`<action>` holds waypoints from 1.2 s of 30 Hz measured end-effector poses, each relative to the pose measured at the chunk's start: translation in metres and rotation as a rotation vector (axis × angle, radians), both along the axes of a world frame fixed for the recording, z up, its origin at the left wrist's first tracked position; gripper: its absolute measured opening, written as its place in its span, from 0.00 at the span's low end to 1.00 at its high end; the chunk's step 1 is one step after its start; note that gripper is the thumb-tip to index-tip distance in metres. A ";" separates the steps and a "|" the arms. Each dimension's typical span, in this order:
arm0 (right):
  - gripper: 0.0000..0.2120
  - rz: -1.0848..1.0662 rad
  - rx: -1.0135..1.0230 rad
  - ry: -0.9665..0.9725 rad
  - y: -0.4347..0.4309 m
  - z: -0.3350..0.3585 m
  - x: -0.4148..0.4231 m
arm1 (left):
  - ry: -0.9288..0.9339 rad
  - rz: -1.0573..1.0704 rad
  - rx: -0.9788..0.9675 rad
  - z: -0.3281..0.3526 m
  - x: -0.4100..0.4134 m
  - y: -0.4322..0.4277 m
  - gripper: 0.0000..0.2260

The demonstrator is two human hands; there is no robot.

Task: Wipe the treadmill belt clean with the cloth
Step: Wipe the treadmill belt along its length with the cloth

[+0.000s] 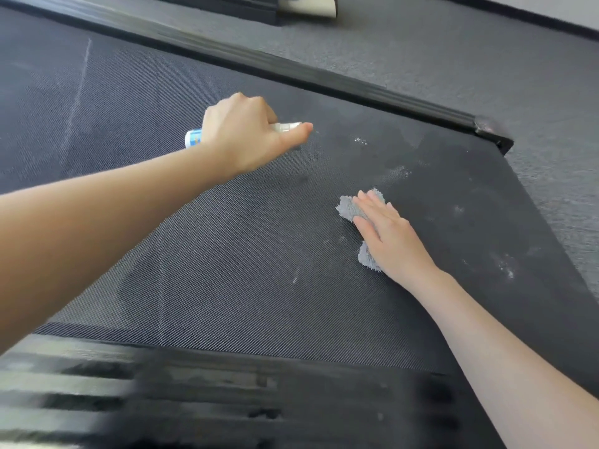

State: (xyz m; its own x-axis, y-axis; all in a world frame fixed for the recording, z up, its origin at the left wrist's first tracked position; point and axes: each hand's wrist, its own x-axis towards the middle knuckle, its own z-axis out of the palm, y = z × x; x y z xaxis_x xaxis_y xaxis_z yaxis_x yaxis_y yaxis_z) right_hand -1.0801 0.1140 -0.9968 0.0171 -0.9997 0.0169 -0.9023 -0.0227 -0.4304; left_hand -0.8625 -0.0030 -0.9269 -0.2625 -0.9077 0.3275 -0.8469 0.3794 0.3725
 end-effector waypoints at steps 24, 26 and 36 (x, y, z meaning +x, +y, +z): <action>0.21 -0.008 0.013 0.012 0.003 0.004 0.002 | -0.084 -0.317 -0.176 -0.027 0.067 0.112 0.28; 0.21 0.000 0.020 0.017 0.003 0.005 0.002 | -0.127 -0.259 -0.135 -0.025 0.065 0.116 0.29; 0.21 0.057 -0.019 0.015 -0.001 -0.002 -0.006 | -0.093 -0.316 -0.131 -0.029 0.034 0.147 0.28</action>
